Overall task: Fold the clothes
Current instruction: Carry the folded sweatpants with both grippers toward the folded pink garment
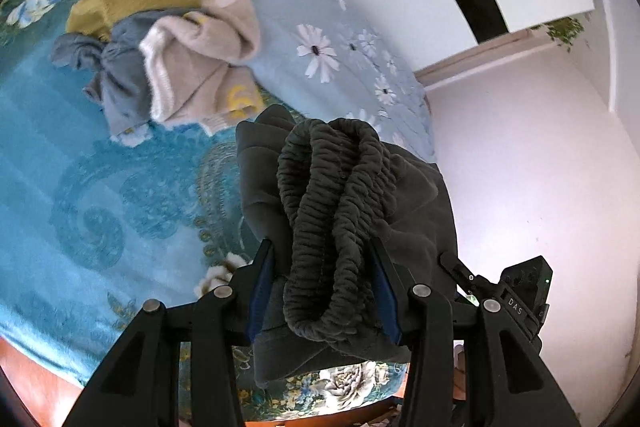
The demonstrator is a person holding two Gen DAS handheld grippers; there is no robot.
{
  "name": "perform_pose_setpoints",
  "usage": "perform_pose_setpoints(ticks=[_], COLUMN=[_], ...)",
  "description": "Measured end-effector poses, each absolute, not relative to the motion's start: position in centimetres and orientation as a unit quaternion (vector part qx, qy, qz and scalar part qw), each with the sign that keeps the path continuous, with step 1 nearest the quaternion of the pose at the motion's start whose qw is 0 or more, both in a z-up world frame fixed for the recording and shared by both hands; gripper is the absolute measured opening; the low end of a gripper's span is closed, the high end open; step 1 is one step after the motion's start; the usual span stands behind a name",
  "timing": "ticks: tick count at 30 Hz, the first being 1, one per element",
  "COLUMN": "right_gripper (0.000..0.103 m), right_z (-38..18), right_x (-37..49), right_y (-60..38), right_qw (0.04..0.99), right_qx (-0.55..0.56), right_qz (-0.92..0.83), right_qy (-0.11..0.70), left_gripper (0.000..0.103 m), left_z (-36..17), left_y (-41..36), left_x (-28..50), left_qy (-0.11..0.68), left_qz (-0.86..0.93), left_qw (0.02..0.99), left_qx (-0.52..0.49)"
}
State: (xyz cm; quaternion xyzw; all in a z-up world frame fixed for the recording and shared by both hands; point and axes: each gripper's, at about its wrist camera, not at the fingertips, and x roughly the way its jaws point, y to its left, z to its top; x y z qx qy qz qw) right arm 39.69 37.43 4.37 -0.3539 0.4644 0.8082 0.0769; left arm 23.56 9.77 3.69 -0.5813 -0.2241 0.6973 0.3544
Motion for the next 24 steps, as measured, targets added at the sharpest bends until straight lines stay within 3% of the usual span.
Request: perform_pose_setpoints(ticks=[24], right_gripper=[0.04], right_z=[8.6], right_x=[46.2], right_y=[40.9], right_qw=[0.162], right_qx=[-0.316], right_qz=[0.811], right_qy=[0.465], left_gripper=[0.047], left_z=[5.2], left_y=[17.0], left_x=[24.8], left_qy=[-0.195], left_qz=[0.659], left_qw=[0.444], left_qx=[-0.575])
